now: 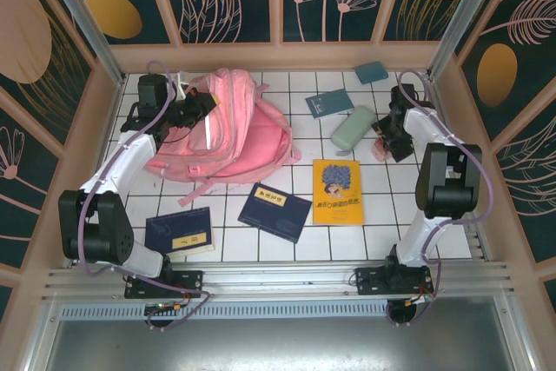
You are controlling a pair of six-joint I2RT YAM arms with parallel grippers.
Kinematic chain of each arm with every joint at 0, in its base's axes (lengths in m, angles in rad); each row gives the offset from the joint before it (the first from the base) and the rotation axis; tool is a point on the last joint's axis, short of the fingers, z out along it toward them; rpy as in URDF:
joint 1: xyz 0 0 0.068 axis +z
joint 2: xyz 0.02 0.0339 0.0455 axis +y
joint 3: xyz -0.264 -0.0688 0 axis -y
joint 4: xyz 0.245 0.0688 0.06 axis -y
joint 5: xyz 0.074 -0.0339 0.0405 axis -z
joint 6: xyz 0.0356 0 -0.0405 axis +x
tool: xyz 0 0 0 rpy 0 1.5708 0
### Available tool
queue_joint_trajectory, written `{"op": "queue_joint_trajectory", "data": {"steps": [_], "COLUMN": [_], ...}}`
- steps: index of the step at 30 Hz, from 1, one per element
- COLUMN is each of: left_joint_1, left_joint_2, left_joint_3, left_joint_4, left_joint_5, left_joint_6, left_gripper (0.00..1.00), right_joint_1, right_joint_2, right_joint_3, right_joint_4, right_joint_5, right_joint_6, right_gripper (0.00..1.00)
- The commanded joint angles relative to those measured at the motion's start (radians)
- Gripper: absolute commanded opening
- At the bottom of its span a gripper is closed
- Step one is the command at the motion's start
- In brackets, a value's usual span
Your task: Pack the student bag
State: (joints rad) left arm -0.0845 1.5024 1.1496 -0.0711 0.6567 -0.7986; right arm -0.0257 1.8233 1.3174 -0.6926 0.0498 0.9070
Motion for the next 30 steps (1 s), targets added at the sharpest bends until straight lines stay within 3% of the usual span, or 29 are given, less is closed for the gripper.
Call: {"op": "queue_joint_trajectory", "data": {"steps": [1,6,10,14,15,23,30], "left_joint_1": [0.006,0.006,0.006,0.006,0.007,0.006,0.006], "left_joint_2": [-0.052,-0.051,-0.045,-0.042,-0.042,-0.034,-0.034], "left_joint_3": [-0.001,0.004,0.013,0.016,0.019,0.060,0.091], "left_joint_4": [0.085,0.078,0.068,0.062,0.059,0.012,-0.017], "left_joint_5": [0.046,0.044,0.046,0.043,0.043,0.046,0.043], "left_joint_6": [0.007,0.012,0.016,0.017,0.018,0.023,0.021], "left_gripper": [0.00,0.00,0.00,0.00,0.00,0.00,0.00], "right_joint_1": [-0.005,0.005,0.004,0.004,0.004,0.029,0.125], "right_joint_2": [0.029,-0.019,-0.086,-0.148,-0.163,-0.283,-0.378], "right_joint_3": [-0.010,-0.029,-0.041,-0.037,-0.034,-0.016,-0.010], "right_joint_4": [0.018,0.029,0.031,0.023,0.024,0.022,0.069], "right_joint_5": [0.013,0.053,0.071,0.088,0.091,0.142,0.149], "right_joint_6": [0.023,0.034,0.035,0.038,0.034,0.006,-0.078], "right_gripper": [0.78,0.61,0.40,0.35,0.29,0.28,0.27]}}
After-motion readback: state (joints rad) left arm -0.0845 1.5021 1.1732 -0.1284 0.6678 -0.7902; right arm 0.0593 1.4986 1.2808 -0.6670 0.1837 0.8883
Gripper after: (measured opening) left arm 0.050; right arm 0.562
